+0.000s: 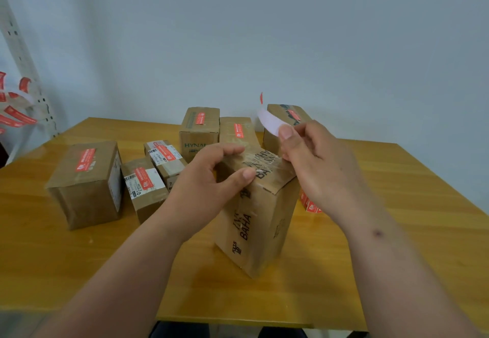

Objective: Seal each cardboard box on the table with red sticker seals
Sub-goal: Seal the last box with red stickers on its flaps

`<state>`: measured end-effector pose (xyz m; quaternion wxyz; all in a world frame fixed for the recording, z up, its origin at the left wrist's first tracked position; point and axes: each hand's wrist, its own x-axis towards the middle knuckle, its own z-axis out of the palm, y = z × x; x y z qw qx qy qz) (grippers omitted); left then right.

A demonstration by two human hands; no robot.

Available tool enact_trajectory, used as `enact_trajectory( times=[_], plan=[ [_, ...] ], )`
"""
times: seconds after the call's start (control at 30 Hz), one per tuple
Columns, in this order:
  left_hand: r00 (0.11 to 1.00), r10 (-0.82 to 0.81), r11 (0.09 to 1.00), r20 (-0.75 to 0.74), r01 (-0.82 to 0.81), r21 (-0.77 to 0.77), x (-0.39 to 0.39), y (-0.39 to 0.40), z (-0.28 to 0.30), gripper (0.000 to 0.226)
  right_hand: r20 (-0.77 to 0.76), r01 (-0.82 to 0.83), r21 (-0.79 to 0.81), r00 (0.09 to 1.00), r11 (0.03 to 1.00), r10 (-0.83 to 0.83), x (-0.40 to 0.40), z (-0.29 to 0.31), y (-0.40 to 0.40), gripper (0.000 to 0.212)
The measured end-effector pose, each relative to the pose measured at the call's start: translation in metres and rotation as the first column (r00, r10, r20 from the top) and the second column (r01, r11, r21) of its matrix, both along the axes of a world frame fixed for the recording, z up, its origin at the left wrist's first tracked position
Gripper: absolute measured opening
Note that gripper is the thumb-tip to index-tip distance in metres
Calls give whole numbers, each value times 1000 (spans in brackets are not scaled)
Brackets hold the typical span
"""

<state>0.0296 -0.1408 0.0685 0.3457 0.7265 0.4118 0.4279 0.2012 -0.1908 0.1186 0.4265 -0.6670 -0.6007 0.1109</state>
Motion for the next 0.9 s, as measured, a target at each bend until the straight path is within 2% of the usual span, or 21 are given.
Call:
enact_trajectory(
  times=[0.13, 0.27, 0.33, 0.4, 0.53, 0.67, 0.73, 0.8, 0.9],
  plan=[
    [994, 83, 994, -69, -78, 81, 10, 3, 11, 52, -124, -13, 16, 992, 1000, 14, 5, 5, 0, 50],
    [977, 167, 983, -132, -154, 103, 17, 15, 18, 51, -174, -45, -144, 985, 988, 20, 5, -9, 6, 72],
    [965, 145, 987, -220, -127, 97, 22, 20, 15, 54, -195, -70, -208, 980, 975, 29, 4, -21, 11, 68],
    [938, 45, 999, -344, -33, 39, 24, 22, 10, 57, -207, -64, -228, 978, 971, 16, 5, -30, 15, 60],
    [767, -177, 984, -617, 154, -90, 0, 15, 15, 79, -200, -34, -232, 980, 972, -14, 17, -38, 21, 49],
    [501, -241, 970, -831, 86, -229, -36, 9, 18, 106, -184, -34, -166, 983, 986, 3, 22, -39, 29, 42],
    [389, -292, 956, -874, 77, -285, -40, 6, 9, 113, -134, -43, -138, 991, 989, 25, 18, -39, 31, 41],
    [403, -347, 936, -847, 96, -338, -40, 5, 4, 112, -52, -48, -132, 998, 990, 41, 11, -38, 32, 39],
    [446, -352, 936, -823, 169, -309, -43, 8, 1, 103, 8, -62, -132, 998, 989, 64, 7, -42, 31, 40]
  ],
)
